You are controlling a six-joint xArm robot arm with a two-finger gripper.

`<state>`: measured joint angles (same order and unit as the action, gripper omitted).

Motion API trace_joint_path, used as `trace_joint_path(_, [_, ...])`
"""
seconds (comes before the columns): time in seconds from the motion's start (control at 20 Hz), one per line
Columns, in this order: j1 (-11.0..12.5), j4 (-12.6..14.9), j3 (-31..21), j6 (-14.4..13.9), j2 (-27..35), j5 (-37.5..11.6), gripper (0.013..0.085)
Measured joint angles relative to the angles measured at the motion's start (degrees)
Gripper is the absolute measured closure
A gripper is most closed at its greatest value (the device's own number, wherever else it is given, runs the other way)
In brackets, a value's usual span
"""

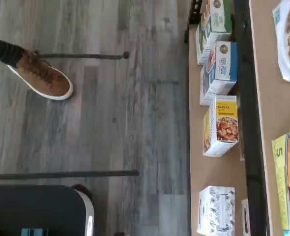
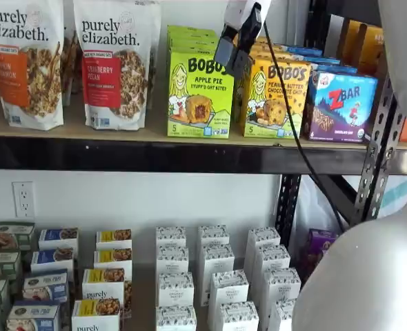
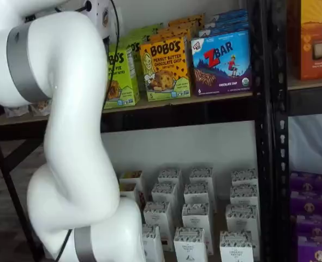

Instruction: Pick the green box on the top shelf, the fourth from the left

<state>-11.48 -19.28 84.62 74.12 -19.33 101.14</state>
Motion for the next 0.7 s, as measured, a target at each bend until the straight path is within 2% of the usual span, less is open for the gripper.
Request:
trace_joint_path(0.4, [1.7, -1.0, 1.1, 1.0, -0.3, 1.1, 0.0130])
trace_joint_path(0.7, [2.1, -1.7, -0.9, 1.3, -2.0, -2.2, 0.0130])
